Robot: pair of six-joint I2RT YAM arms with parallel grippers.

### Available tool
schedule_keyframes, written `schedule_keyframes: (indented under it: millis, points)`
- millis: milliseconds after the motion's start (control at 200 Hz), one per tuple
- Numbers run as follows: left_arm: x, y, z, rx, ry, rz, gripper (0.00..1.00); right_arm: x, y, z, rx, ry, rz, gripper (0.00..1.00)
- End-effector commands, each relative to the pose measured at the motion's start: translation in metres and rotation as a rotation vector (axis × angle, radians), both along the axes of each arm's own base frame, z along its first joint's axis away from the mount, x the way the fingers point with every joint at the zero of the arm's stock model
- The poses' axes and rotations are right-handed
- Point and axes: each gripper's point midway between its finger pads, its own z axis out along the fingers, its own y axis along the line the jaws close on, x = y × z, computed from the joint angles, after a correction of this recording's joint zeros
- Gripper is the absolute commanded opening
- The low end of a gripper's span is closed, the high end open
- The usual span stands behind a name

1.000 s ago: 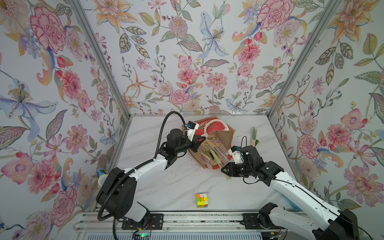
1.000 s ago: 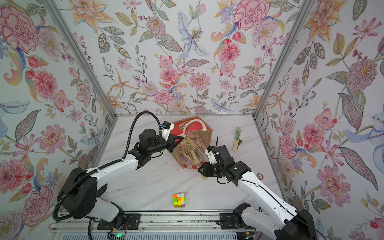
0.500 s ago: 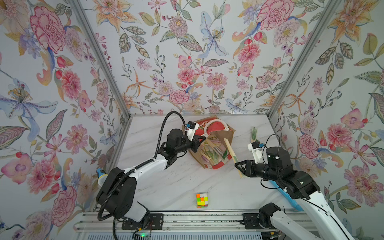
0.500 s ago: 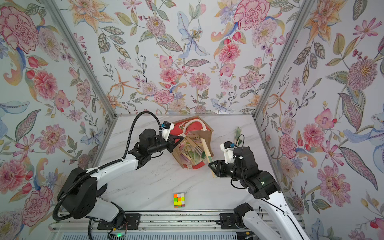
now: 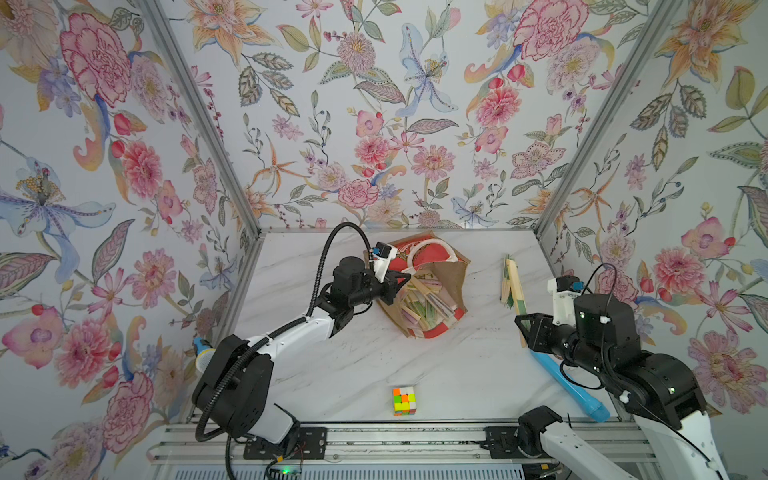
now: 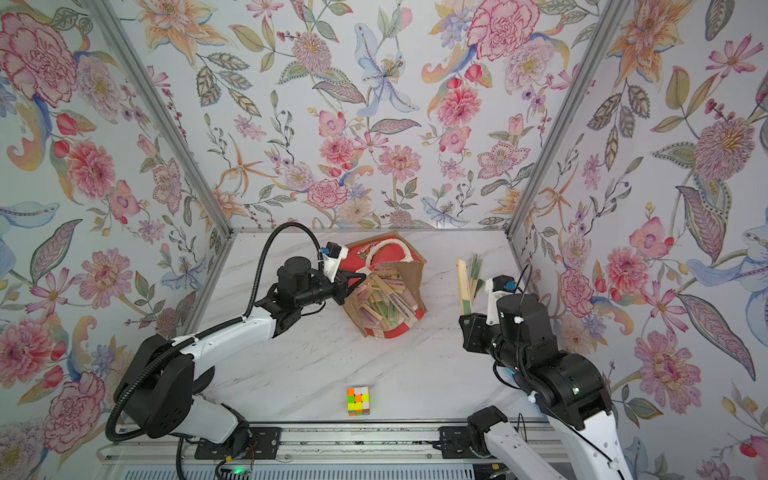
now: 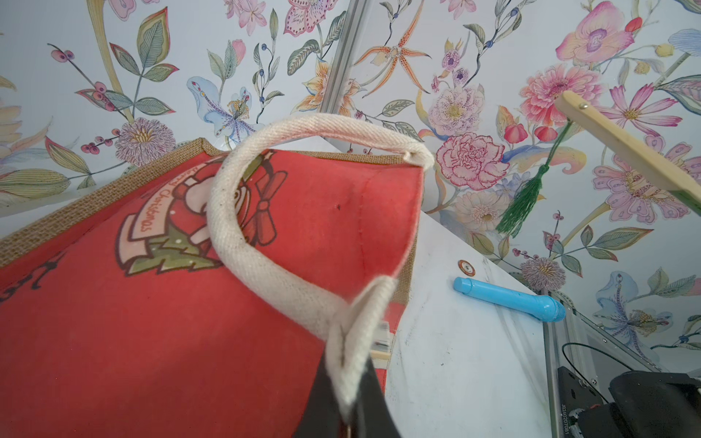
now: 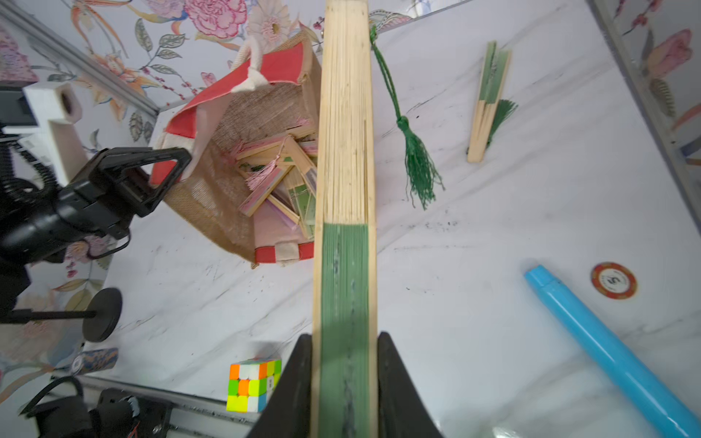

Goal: Take out the folding fans from the tote bags
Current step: Place the folding fan at the center of the board.

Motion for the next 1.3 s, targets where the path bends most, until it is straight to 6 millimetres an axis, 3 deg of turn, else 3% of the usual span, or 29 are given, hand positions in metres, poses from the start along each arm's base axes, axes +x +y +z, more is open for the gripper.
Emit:
schedule_keyframes:
  millis: [0, 385, 545, 736, 936, 1081, 1181, 1291]
  points:
    - [0.001, 0.001, 0.018, -0.021, -0.023, -0.020, 0.00, 0.025, -0.022, -0.006, -0.171, 0.022, -0.053, 0.12]
    - [0.004, 0.009, 0.014, -0.017, -0.005, -0.004, 0.00, 0.145, -0.051, -0.049, -0.136, 0.045, -0.044, 0.08]
    - [0.005, 0.011, 0.015, -0.014, -0.006, 0.001, 0.00, 0.191, -0.066, -0.098, -0.131, 0.114, -0.046, 0.08]
    - [0.005, 0.012, 0.016, -0.016, -0.002, 0.004, 0.00, 0.231, -0.087, -0.175, -0.198, 0.246, -0.076, 0.08]
    - [0.005, 0.011, 0.015, -0.030, 0.007, 0.005, 0.00, 0.256, -0.091, -0.242, -0.195, 0.385, -0.109, 0.08]
    - [0.005, 0.012, 0.016, -0.029, 0.005, 0.006, 0.00, 0.254, -0.087, -0.280, -0.193, 0.472, -0.102, 0.09]
    - [0.005, 0.013, 0.015, -0.012, 0.002, 0.012, 0.00, 0.250, -0.085, -0.290, -0.183, 0.499, -0.101, 0.15]
    - [0.005, 0.015, 0.016, -0.002, -0.003, 0.017, 0.00, 0.245, -0.082, -0.285, -0.168, 0.492, -0.100, 0.36]
